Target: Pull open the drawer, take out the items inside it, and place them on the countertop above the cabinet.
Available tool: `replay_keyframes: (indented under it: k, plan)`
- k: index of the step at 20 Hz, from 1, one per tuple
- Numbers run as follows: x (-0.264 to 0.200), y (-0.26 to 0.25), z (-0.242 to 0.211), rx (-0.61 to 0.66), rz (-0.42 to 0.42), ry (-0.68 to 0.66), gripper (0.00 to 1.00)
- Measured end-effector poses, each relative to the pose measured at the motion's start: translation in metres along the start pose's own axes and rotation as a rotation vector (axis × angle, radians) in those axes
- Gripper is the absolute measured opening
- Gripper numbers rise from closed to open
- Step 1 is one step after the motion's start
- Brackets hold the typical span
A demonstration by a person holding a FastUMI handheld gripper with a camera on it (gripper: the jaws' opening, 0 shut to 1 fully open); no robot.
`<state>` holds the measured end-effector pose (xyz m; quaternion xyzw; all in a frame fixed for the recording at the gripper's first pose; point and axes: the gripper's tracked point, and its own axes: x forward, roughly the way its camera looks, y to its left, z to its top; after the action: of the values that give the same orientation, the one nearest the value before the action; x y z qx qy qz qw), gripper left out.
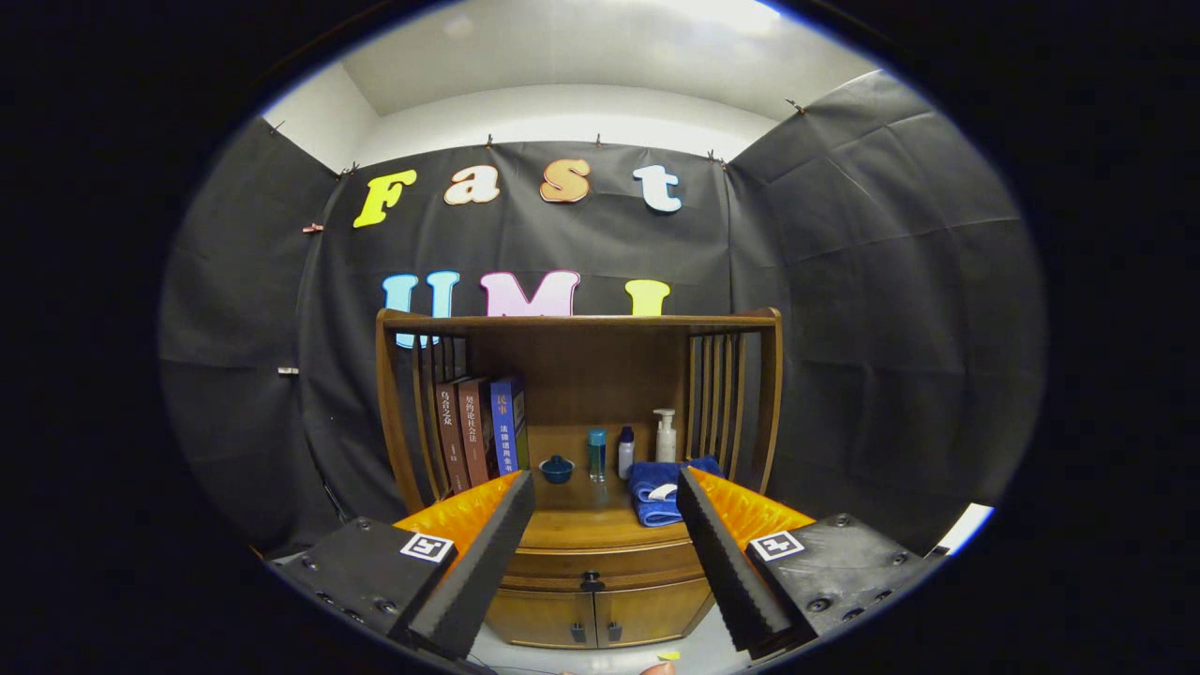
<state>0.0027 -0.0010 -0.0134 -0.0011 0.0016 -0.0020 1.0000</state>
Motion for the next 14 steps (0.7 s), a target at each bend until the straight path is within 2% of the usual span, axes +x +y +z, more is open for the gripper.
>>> replay_keyframes:
  k: [8,14]
  plan:
    - [0.041,-0.008,0.010,0.028,0.001,-0.039,0.99]
    - [0.095,0.002,-0.048,-0.001,0.045,-0.026,0.99]
